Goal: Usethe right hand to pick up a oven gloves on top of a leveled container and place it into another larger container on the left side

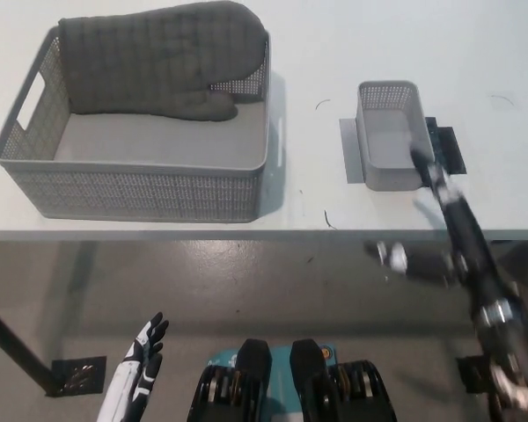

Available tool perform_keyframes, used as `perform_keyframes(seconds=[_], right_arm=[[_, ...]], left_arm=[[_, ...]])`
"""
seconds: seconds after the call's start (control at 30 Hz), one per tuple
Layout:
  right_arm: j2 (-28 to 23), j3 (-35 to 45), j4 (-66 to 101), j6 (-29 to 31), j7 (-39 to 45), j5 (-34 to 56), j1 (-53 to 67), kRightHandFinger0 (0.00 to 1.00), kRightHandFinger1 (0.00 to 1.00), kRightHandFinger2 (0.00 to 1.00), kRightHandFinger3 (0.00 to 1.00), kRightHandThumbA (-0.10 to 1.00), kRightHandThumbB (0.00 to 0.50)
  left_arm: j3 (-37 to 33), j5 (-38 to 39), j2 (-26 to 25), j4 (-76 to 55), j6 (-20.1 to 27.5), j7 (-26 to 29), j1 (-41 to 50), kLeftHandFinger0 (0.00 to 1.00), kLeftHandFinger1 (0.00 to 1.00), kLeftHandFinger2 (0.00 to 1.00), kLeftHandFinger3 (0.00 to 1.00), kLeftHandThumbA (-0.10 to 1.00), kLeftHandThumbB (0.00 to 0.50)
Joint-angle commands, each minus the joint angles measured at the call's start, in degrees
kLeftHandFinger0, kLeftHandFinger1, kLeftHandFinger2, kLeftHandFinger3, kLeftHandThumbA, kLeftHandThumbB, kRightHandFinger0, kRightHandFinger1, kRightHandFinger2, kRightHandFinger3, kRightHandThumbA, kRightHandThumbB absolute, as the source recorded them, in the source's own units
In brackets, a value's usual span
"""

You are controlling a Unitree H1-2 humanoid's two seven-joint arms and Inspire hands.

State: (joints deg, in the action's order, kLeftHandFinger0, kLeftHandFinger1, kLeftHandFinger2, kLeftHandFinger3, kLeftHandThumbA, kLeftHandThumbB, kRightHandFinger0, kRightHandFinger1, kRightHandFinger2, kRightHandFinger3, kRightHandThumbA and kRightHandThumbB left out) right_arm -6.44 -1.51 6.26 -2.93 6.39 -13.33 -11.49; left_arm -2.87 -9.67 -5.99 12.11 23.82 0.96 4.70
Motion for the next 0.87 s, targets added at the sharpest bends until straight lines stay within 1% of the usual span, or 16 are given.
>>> perform_keyframes(seconds=[0.0, 0.03, 0.07, 0.1, 0.17, 0.2, 0.27, 0.33, 0.4, 0.47, 0.5, 0.53, 0.57, 0.67, 0.77, 0.83], right_arm=[[-0.75, 1.0, 25.96, 16.01, 1.45, 24.24, 19.62, 1.0, 1.0, 1.0, 1.0, 1.0, 0.329], [-0.82, 1.48, 23.47, 15.33, 1.92, 23.13, 20.03, 1.0, 1.0, 1.0, 1.0, 1.0, 0.326], [-0.4, 2.02, 20.87, 14.12, 1.88, 21.88, 20.55, 1.0, 1.0, 1.0, 1.0, 1.0, 0.377], [-0.05, 2.23, 19.47, 13.47, 1.8, 21.57, 21.02, 1.0, 1.0, 1.0, 1.0, 1.0, 0.387], [0.41, 2.44, 15.69, 14.46, 2.18, 22.05, 21.15, 1.0, 1.0, 1.0, 1.0, 1.0, 0.381], [0.6, 2.58, 13.89, 14.88, 2.19, 22.02, 21.02, 1.0, 1.0, 1.0, 1.0, 1.0, 0.391], [0.86, 2.66, 8.74, 16.46, 2.19, 20.8, 20.18, 1.0, 1.0, 1.0, 1.0, 1.0, 0.357], [0.73, 2.57, 4.51, 15.48, 2.1, 19.25, 19.24, 1.0, 1.0, 1.0, 1.0, 1.0, 0.361], [0.4, 2.59, 1.99, 16.18, 2.42, 19.22, 18.29, 1.0, 1.0, 1.0, 1.0, 1.0, 0.335], [0.0, 2.24, -2.05, 18.09, 2.87, 18.66, 17.74, 1.0, 1.0, 1.0, 1.0, 1.0, 0.284], [-0.3, 2.08, -3.78, 19.02, 3.27, 18.75, 17.2, 1.0, 1.0, 1.0, 1.0, 1.0, 0.273], [-0.7, 1.8, -6.47, 19.65, 3.56, 18.21, 16.43, 1.0, 1.0, 1.0, 1.0, 1.0, 0.29], [-0.85, 1.72, -7.76, 19.84, 3.69, 18.07, 16.04, 1.0, 1.0, 1.0, 1.0, 1.0, 0.279], [-1.31, 1.75, -9.94, 19.51, 4.19, 18.28, 14.74, 1.0, 1.0, 1.0, 1.0, 1.0, 0.224], [-1.51, 1.81, -10.17, 19.24, 3.94, 18.05, 14.59, 1.0, 1.0, 1.0, 1.0, 1.0, 0.207], [-1.56, 1.58, -9.96, 19.21, 4.14, 18.09, 14.59, 1.0, 1.0, 1.0, 1.0, 1.0, 0.213]], left_arm=[[-0.49, -1.05, -0.69, -0.94, 1.31, -0.24, -3.1, 1.0, 1.0, 1.0, 1.0, 1.0, 0.106], [-0.47, -1.06, -0.69, -0.9, 1.3, -0.22, -3.2, 1.0, 1.0, 1.0, 1.0, 1.0, 0.108], [-0.47, -1.7, -0.72, -0.72, 1.42, 0.12, -3.29, 1.0, 1.0, 1.0, 1.0, 1.0, 0.109], [-0.5, -1.96, -0.76, -0.62, 1.4, 0.19, -3.37, 1.0, 1.0, 1.0, 1.0, 1.0, 0.11], [-0.51, -1.56, -0.72, -0.46, 1.08, -0.05, -3.7, 1.0, 1.0, 1.0, 1.0, 1.0, 0.115], [-0.55, -0.84, -0.68, -0.57, 0.8, -0.49, -3.76, 1.0, 1.0, 1.0, 1.0, 1.0, 0.12], [-0.66, -1.21, -0.69, -0.58, 0.87, -0.4, -3.79, 1.0, 1.0, 1.0, 1.0, 1.0, 0.129], [-0.69, -1.09, -0.61, -0.52, 0.59, -0.44, -3.77, 1.0, 1.0, 1.0, 1.0, 1.0, 0.13], [-0.75, -1.67, -0.55, -0.21, 0.98, -0.03, -4.25, 1.0, 1.0, 1.0, 1.0, 1.0, 0.12], [-0.84, -1.77, -0.63, -0.5, 0.71, -0.12, -4.05, 1.0, 1.0, 1.0, 1.0, 1.0, 0.107], [-0.8, -1.74, -0.59, -0.48, 0.75, -0.05, -4.14, 1.0, 1.0, 1.0, 1.0, 1.0, 0.109], [-0.78, -1.9, -0.54, -0.65, 0.37, 0.02, -4.15, 1.0, 1.0, 1.0, 1.0, 1.0, 0.114], [-0.81, -1.89, -0.58, -0.58, 0.45, -0.04, -4.17, 1.0, 1.0, 1.0, 1.0, 1.0, 0.116], [-0.86, -1.84, -0.6, -0.33, 1.01, -0.06, -4.13, 1.0, 1.0, 1.0, 1.0, 1.0, 0.117], [-1.05, -2.04, -0.41, -0.23, 0.68, -0.1, -4.06, 1.0, 1.0, 1.0, 1.0, 1.0, 0.129], [-1.05, -1.37, -0.35, -0.5, 0.17, -0.47, -3.99, 1.0, 1.0, 1.0, 1.0, 1.0, 0.137]])
